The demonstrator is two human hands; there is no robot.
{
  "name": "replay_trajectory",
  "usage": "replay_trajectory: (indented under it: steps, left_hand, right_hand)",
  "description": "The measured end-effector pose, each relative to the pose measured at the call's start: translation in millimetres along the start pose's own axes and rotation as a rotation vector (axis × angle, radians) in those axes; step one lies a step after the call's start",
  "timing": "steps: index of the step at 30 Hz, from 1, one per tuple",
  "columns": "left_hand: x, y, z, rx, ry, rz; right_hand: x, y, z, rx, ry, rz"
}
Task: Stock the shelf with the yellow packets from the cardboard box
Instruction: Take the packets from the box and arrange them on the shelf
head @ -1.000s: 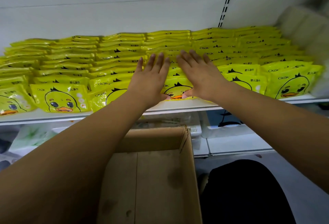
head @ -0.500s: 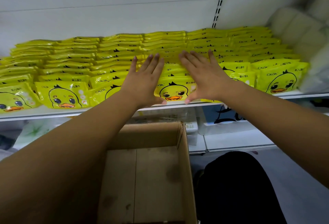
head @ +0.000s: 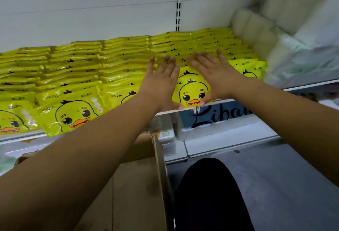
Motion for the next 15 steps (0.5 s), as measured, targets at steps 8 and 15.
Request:
replay_trajectory:
  steps: [8,15]
  left_hand:
    - [-0.8,-21.0,26.8,0.063,0.044,0.019]
    - [-2.9,-31.0,36.4,0.033,0.082,0.009]
  right_hand:
    - [-6.0,12.7,34.5,0.013,0.013,-0.008]
    - [-5.7,18.4,55.3,0.027,0.033,-0.006]
Point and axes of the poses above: each hand's wrist, its own z-axis towards the middle knuckle, its own x-axis out of the back of the hand, y = z × x, the point moved 9 cm from there along z, towards the middle knuckle, and after that the axes turned 8 degrees about -y, right-handed, at the moved point
